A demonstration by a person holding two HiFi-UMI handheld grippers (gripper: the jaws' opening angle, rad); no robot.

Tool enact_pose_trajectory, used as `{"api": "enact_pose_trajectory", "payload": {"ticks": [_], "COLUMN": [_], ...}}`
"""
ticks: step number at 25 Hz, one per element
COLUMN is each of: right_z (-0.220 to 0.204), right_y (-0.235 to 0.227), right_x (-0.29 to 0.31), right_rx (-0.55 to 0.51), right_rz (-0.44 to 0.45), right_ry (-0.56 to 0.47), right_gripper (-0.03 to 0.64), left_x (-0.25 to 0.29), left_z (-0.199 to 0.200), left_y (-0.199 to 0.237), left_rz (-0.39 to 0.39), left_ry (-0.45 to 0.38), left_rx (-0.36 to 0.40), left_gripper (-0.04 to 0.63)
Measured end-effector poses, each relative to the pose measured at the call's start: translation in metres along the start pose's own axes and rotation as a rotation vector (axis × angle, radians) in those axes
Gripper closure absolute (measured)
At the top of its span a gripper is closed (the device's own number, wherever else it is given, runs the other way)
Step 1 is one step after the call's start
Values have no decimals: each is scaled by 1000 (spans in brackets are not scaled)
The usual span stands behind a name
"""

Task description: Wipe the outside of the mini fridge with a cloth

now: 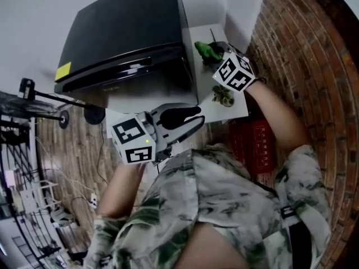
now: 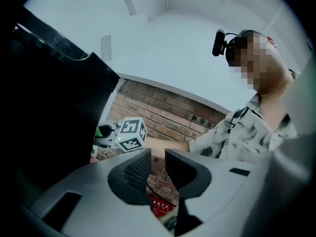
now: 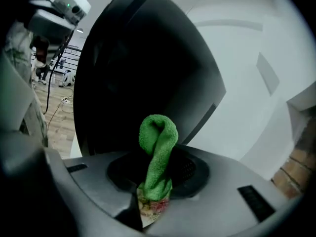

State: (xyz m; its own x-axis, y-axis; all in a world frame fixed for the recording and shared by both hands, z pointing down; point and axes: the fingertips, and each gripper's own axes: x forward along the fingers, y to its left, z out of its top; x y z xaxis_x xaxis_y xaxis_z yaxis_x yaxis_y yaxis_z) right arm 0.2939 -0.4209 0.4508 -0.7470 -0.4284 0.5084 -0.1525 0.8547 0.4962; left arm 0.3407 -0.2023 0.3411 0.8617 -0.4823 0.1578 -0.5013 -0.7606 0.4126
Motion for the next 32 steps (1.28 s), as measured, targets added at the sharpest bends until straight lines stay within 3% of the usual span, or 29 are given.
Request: {"api": "enact_pose_trajectory", "payload": {"ticks": [8, 13, 32], "right_z": [86, 105, -16], "right_y": [-28, -10, 101], "right_x": [-61, -71, 10], "right_rx": [-52, -96, 121], "right_rz": [-67, -67, 58], "right_ry": [-150, -174, -37], "right_gripper": [497, 497, 497], "left_x": [5, 6, 0], "left_z": [-3, -10, -15], "left_y": [2, 4, 15], "left_rz": [-21, -27, 2], "left_ry": [1, 9, 14], "left_rx": [-2, -19, -47], "left_gripper": [500, 500, 500]}}
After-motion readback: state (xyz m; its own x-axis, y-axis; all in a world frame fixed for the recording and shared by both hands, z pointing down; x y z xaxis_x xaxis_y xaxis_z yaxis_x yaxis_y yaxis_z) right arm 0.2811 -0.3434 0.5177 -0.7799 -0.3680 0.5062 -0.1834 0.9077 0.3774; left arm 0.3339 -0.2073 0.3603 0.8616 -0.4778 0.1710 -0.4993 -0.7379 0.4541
